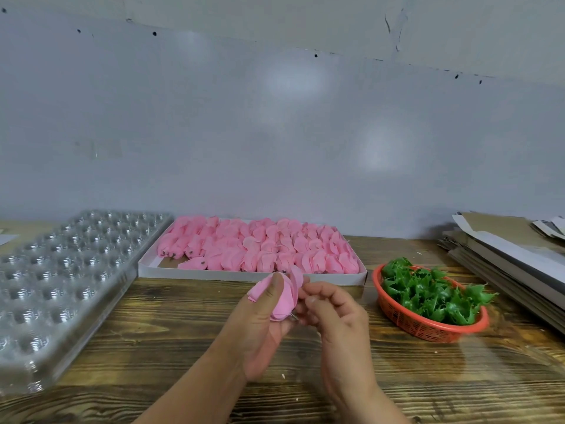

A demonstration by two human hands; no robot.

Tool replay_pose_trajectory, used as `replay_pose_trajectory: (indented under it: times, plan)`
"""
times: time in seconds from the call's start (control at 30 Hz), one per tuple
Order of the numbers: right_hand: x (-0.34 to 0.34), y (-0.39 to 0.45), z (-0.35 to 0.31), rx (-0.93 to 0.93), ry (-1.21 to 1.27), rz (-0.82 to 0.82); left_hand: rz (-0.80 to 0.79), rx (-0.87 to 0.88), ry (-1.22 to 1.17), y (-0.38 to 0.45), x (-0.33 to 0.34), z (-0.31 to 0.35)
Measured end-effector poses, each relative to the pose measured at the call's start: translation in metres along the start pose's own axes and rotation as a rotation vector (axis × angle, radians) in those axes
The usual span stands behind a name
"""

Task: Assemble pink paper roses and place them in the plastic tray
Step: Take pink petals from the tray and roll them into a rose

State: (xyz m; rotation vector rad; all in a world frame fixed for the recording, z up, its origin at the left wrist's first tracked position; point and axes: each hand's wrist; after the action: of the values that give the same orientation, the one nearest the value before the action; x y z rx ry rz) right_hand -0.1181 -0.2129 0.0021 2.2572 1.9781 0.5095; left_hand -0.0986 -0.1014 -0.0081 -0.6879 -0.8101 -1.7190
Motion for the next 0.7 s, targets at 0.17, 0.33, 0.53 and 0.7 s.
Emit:
replay_pose_trajectory:
  times: [0.17,0.33,0.53,0.7]
  plan:
    - [0.0025,-0.0025,0.0019,-0.118,-0.215,-0.058,-0.022,0.007,0.045,-0.0008,0.0036,0.0011]
    - [0.0036,-0.0056,-0.0013,-0.2,-0.297,-0.142,0.007,-0.026,0.027,-0.0016,-0.0016,0.0045]
    - [0.0024,-0.0066,-0.0035,-0.254,-0.319,-0.202,-0.007,-0.032,0.021,-0.002,-0.003,0.0053]
    - [0.0025,-0.007,-0.0038,-0.255,-0.441,-0.2,0.031,-0.014,0.055,0.0001,-0.002,0.0053]
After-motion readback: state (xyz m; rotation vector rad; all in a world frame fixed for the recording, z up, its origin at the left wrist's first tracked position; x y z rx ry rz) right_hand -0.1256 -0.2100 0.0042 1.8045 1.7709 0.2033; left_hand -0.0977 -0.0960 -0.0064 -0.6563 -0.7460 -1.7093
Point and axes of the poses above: each hand's wrist, its own y-axis towards the middle knuckle, its own x-axis out of the palm, z = x × y, and after that the axes turned 13 degrees about -y, right-handed
